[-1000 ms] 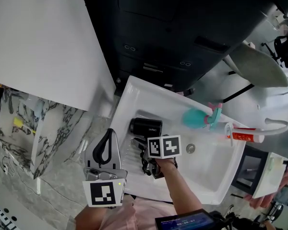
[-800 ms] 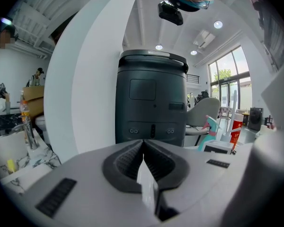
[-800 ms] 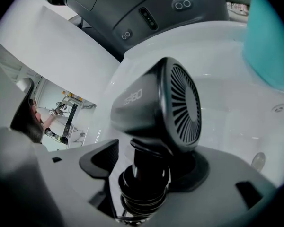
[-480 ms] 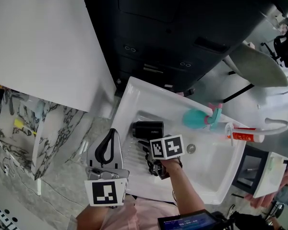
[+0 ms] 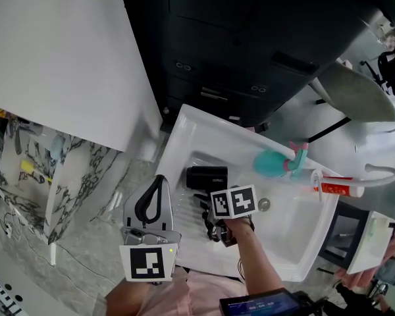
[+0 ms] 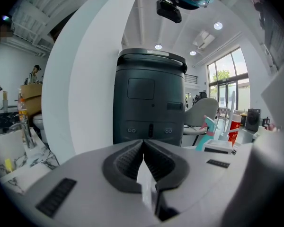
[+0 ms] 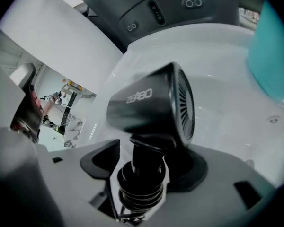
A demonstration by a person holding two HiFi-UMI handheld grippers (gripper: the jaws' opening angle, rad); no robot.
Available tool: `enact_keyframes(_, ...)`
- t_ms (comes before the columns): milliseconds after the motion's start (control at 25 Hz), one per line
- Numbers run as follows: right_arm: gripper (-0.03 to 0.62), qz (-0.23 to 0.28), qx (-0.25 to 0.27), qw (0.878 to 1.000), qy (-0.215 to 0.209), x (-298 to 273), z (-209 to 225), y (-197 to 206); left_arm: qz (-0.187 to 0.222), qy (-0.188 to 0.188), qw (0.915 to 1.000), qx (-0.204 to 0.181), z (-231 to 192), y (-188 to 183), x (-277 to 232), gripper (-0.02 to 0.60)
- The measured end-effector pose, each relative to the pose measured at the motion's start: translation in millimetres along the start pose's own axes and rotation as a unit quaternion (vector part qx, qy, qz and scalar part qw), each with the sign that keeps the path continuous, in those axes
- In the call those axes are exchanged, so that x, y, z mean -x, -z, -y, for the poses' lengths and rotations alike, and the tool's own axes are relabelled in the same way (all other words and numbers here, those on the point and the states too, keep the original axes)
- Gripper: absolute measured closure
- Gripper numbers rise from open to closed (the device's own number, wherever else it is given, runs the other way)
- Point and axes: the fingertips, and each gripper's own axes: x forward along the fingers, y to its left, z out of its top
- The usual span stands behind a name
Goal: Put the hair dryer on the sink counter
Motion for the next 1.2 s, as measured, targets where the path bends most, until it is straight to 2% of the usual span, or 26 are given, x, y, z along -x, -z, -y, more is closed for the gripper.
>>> enact_keyframes(160,0.292,-0.011,0.037,0.999,0.037,6,8,4,0.001,0.001,1.0000,0.001,0,-1,1,0.571)
enact_keyframes(240,0.315,-0.010,0.031,0.999,0.032,7,9,4,0.002,0.001,1.0000,0.003,-1,-1,1,0.571)
enact_keyframes(480,0.316,-0.001,0.003,1.000,0.010,8,11,6,0.003,0.002,1.0000,-0.003,-1,-1,2,0.571)
enact_keyframes(720,0.289,0.012,-0.063,0.996,-0.068,16,2,1,0.004,0.005,1.0000,-0.005,0,-1,2,0.571)
enact_keyframes(920,0.355,0.006,-0.033,0.999,-0.019,21,14,6,0.008,0.009,0.9998,-0.014,0,-3,2,0.571)
enact_keyframes(1040,0.353,0.022,-0.058,0.998,-0.021,24,20,7,0.007,0.007,0.9999,-0.010,-2,-1,3,0.571)
enact_keyframes(1200,0.388,0.048,-0.096,0.993,-0.043,22,21,3,0.003,0.006,1.0000,0.001,0,2,3,0.571)
